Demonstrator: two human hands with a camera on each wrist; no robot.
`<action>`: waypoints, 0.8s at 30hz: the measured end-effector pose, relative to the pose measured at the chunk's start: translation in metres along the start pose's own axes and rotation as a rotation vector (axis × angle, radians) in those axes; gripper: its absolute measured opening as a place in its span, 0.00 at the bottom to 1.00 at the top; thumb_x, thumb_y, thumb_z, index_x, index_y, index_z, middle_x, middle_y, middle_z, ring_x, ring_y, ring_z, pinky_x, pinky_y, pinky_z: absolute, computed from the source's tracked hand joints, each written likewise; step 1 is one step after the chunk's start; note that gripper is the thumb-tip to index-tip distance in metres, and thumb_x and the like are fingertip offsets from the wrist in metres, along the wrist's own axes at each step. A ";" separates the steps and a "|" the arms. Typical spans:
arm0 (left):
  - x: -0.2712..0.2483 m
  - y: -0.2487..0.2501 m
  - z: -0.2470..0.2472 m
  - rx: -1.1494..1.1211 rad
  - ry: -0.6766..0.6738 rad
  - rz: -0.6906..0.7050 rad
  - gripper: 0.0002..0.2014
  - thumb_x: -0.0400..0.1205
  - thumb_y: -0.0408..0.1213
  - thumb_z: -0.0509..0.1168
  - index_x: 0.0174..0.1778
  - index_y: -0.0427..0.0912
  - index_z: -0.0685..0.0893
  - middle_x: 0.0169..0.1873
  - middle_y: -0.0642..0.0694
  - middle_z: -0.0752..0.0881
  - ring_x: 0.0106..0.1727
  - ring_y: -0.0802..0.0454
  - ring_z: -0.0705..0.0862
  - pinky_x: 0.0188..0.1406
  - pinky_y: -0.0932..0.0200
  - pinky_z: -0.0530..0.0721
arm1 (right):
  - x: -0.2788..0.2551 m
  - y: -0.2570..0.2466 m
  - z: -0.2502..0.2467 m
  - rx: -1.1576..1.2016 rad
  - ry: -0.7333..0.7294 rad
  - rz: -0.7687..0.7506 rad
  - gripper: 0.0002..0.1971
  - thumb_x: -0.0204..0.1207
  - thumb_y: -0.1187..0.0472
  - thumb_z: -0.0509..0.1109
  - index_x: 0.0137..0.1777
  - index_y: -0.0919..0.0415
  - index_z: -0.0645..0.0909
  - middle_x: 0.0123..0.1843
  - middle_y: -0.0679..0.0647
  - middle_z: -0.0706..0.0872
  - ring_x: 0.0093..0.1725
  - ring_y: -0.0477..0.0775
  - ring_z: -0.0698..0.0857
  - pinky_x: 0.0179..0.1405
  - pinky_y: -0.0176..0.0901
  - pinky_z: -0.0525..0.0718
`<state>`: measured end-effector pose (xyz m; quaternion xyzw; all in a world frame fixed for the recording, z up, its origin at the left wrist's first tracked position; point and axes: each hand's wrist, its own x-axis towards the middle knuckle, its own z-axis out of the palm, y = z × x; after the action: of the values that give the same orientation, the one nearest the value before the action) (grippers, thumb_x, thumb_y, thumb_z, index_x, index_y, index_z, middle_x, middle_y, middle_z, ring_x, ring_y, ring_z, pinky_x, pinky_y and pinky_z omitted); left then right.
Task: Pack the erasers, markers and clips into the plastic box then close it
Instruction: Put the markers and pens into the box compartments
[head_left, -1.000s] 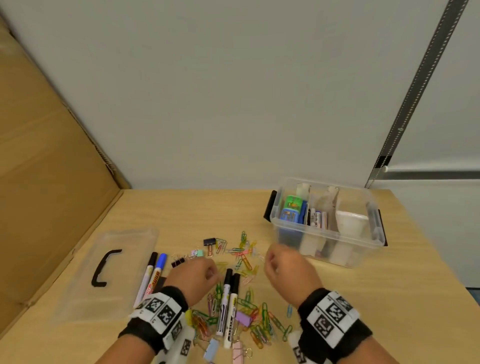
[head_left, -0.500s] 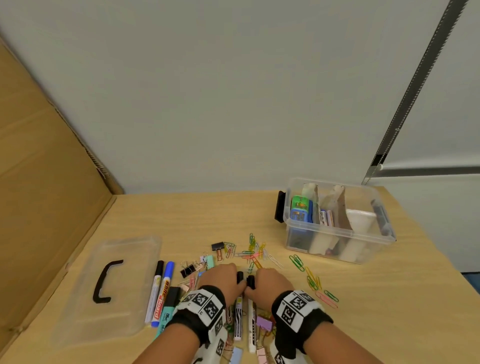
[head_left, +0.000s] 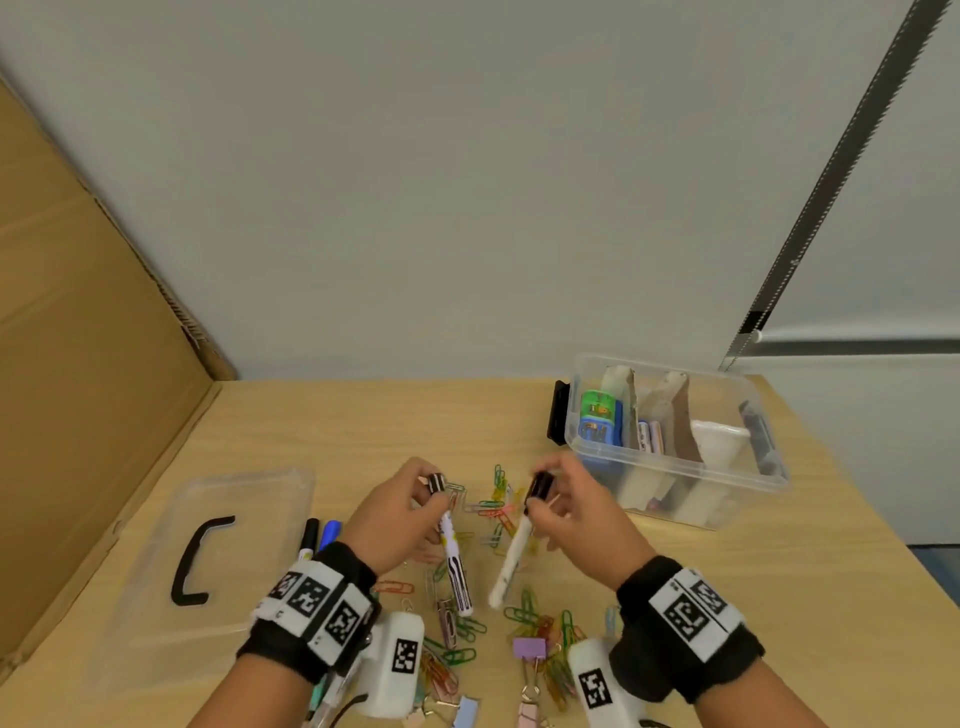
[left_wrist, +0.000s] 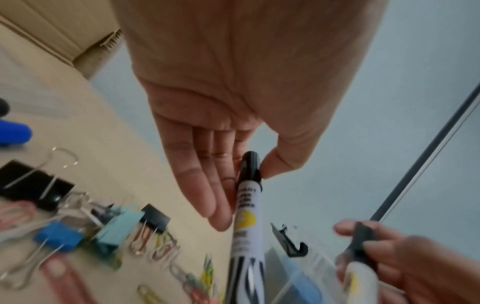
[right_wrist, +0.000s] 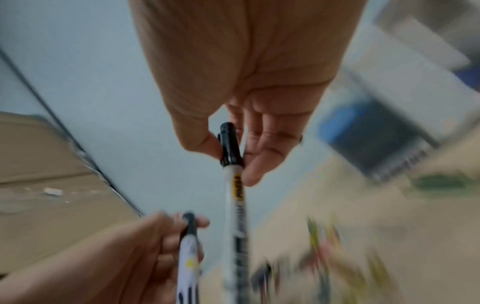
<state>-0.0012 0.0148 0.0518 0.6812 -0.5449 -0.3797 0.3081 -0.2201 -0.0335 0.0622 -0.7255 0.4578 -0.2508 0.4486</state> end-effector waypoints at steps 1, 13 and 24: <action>-0.001 0.004 -0.003 -0.013 0.027 0.028 0.07 0.84 0.38 0.60 0.58 0.47 0.75 0.41 0.45 0.84 0.36 0.44 0.89 0.37 0.53 0.88 | -0.001 -0.008 -0.012 0.014 0.052 -0.062 0.11 0.79 0.60 0.67 0.57 0.47 0.73 0.46 0.51 0.85 0.38 0.48 0.86 0.40 0.45 0.89; -0.001 0.014 -0.007 -0.085 0.189 0.118 0.05 0.83 0.34 0.64 0.49 0.50 0.77 0.47 0.49 0.88 0.41 0.55 0.91 0.50 0.44 0.88 | 0.012 0.005 -0.118 -0.291 0.821 -0.215 0.10 0.80 0.66 0.64 0.60 0.60 0.80 0.50 0.51 0.86 0.48 0.46 0.84 0.48 0.33 0.83; -0.005 0.009 -0.008 0.045 0.242 0.084 0.06 0.80 0.36 0.67 0.47 0.51 0.78 0.49 0.53 0.89 0.45 0.58 0.90 0.49 0.50 0.88 | 0.038 0.027 -0.114 -0.486 0.777 -0.019 0.06 0.78 0.65 0.66 0.52 0.63 0.83 0.42 0.57 0.86 0.38 0.54 0.80 0.39 0.42 0.80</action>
<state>0.0002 0.0177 0.0643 0.7054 -0.5401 -0.2693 0.3717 -0.3033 -0.1201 0.0901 -0.6661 0.6311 -0.3934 0.0581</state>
